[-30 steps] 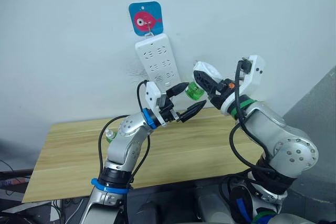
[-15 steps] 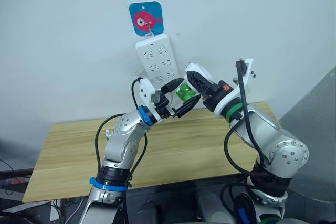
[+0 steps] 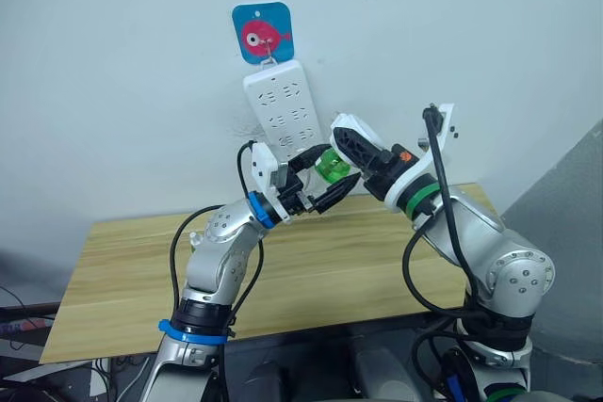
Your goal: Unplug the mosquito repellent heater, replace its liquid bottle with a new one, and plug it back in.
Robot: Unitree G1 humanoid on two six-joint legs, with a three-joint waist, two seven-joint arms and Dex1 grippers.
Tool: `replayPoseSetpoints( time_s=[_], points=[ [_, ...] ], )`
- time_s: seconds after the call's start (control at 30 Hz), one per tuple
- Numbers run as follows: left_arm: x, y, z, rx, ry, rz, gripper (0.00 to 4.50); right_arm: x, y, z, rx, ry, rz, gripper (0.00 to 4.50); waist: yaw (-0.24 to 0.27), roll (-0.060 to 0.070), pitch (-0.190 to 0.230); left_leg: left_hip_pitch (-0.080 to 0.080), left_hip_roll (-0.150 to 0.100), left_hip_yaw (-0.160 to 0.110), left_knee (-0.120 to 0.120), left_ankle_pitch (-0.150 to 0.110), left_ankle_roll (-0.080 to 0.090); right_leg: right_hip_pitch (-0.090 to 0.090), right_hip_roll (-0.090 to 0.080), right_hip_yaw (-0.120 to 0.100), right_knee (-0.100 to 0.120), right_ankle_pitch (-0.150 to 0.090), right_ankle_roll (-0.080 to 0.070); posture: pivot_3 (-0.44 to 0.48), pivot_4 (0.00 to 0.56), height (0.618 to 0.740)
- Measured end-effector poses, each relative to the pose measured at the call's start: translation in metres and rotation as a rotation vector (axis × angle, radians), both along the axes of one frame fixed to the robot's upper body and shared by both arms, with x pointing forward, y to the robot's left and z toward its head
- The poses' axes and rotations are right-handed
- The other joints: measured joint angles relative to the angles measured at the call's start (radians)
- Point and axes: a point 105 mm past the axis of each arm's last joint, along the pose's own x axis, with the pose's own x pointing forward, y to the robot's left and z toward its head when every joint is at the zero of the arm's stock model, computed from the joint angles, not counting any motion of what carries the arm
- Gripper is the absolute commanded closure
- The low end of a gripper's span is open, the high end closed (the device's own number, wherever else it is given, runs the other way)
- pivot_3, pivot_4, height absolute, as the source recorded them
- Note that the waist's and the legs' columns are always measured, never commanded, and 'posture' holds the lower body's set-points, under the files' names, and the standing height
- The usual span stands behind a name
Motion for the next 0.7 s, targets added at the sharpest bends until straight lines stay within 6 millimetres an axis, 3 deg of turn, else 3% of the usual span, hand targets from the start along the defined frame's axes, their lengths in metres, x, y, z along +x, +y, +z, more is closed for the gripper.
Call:
replayPoseSetpoints(
  time_s=[0.07, 0.3, 0.47, 0.7],
  points=[
    [-0.001, -0.002, 0.0, 0.002, -0.001, -0.012, 2.17, 0.0, -0.001, 0.0, 0.001, 0.0, -0.005, 1.53, 0.0, 0.0, 0.0, 0.0, 0.001, 0.0, 0.0, 0.0, 0.0, 0.002, 0.001, 0.0, -0.004, 0.0, 0.0, -0.199, 0.123, 0.74],
    [-0.002, -0.001, -0.002, 0.022, -0.006, -0.025, 2.19, -0.001, -0.001, -0.002, 0.006, 0.011, 0.006, 1.53, 0.002, 0.0, 0.0, -0.001, 0.001, 0.0, -0.001, 0.0, 0.0, 0.002, 0.001, 0.001, -0.006, 0.0, 0.0, -0.197, 0.126, 0.74],
    [-0.003, 0.002, -0.003, 0.05, -0.023, -0.034, 2.19, -0.003, -0.007, -0.007, -0.018, 0.022, -0.002, 0.0, 0.003, 0.0, 0.0, -0.001, 0.001, 0.0, -0.001, 0.0, 0.0, 0.002, 0.001, 0.001, -0.006, 0.0, 0.0, -0.197, 0.126, 0.74],
    [-0.006, 0.008, -0.01, 0.118, -0.031, -0.08, 2.19, -0.023, -0.038, -0.019, -0.049, 0.047, 0.089, 0.0, 0.005, 0.001, 0.002, -0.001, 0.001, 0.0, -0.001, 0.0, 0.001, 0.003, 0.001, 0.001, -0.008, -0.002, 0.003, -0.212, 0.128, 0.74]
  ],
)
